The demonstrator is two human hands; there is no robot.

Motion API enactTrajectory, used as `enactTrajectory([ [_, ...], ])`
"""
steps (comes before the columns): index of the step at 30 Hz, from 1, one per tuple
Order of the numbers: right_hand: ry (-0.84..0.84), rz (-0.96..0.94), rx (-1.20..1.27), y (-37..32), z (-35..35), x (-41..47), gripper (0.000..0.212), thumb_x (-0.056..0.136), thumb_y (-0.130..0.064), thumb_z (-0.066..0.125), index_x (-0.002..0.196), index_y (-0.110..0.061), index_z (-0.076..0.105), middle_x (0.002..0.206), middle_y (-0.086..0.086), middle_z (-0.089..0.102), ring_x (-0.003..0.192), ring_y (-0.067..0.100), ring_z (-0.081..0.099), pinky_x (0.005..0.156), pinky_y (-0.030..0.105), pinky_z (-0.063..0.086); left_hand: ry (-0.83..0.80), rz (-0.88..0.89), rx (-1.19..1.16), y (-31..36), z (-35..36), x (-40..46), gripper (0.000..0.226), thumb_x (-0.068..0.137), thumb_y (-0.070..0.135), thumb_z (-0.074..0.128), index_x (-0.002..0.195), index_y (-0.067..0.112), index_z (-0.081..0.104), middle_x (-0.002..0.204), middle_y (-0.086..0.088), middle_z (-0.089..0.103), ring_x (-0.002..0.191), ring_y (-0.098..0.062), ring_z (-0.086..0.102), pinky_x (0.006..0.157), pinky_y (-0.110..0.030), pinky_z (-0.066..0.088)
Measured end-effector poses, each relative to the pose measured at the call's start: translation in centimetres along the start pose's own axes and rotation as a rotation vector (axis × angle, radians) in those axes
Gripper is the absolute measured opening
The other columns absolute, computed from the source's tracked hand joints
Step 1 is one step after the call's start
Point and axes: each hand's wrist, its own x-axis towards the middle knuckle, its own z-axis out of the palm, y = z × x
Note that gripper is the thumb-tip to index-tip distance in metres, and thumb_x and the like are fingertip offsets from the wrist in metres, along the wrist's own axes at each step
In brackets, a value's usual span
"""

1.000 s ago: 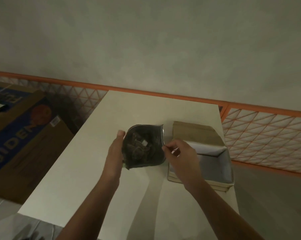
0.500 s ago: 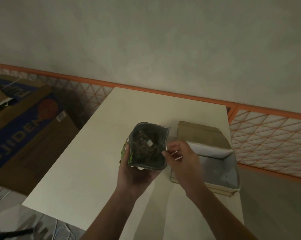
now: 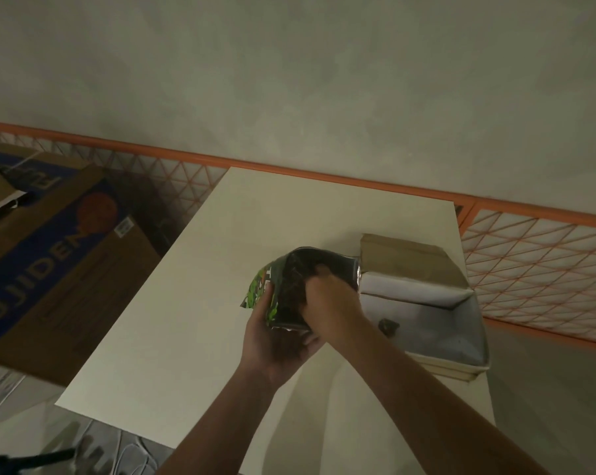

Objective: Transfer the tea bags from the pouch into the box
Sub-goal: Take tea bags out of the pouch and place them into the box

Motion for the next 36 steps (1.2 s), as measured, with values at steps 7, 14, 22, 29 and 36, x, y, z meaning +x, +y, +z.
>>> enactTrajectory([
  [7, 0.032, 0.094, 0.019, 0.6, 1.4, 1.9, 0.026, 0.093, -0.018, 0.058, 0.117, -0.012, 0.063, 0.123, 0.008, 0.056, 0.104, 0.027, 0.063, 0.088, 0.037, 0.054, -0.018, -0.027, 0.047, 1.7, -0.7, 0.8, 0.058, 0.097, 0.055, 0.048, 0.122, 0.009, 0.072, 0.135, -0.024, 0.062, 0.116, -0.040, 0.065, 0.092, -0.048, 0.058],
  [14, 0.223, 0.108, 0.451, 1.3, -0.3, 0.1, 0.008, 0.091, -0.020, 0.060, 0.098, -0.018, 0.063, 0.093, -0.003, 0.066, 0.086, 0.017, 0.064, 0.079, 0.032, 0.056, -0.040, -0.052, 0.070, 2.8, -0.7, 1.3, 0.064, 0.094, 0.062, 0.049, 0.130, 0.012, 0.067, 0.142, -0.022, 0.057, 0.127, -0.042, 0.058, 0.105, -0.054, 0.047],
  [22, 0.453, 0.182, 1.056, 4.0, -4.2, -2.1, 0.014, 0.082, -0.008, 0.068, 0.086, -0.015, 0.058, 0.083, 0.000, 0.066, 0.078, 0.015, 0.067, 0.070, 0.031, 0.056, -0.103, 0.018, -0.063, 2.0, -0.9, 3.5, 0.062, 0.097, 0.052, 0.053, 0.148, 0.016, 0.049, 0.153, -0.023, 0.044, 0.140, -0.046, 0.043, 0.114, -0.060, 0.034],
  [29, 0.583, 0.208, 1.065, 9.4, -0.8, -3.8, 0.015, 0.092, -0.008, 0.061, 0.092, -0.021, 0.054, 0.086, -0.004, 0.062, 0.073, 0.011, 0.062, 0.056, 0.015, 0.050, -0.170, 0.000, -0.056, 0.8, -2.5, 4.2, 0.065, 0.101, 0.056, 0.041, 0.155, 0.022, 0.036, 0.162, -0.017, 0.032, 0.151, -0.040, 0.024, 0.125, -0.051, 0.012],
  [36, 0.328, 0.447, 0.486, 14.4, 7.3, -2.0, 0.005, 0.091, -0.024, 0.059, 0.086, -0.026, 0.059, 0.082, -0.008, 0.062, 0.076, 0.012, 0.060, 0.070, 0.025, 0.051, -0.244, 0.043, -0.068, -1.0, -4.0, 3.9, 0.059, 0.100, 0.055, 0.046, 0.148, 0.021, 0.049, 0.156, -0.018, 0.042, 0.146, -0.041, 0.034, 0.124, -0.052, 0.017],
])
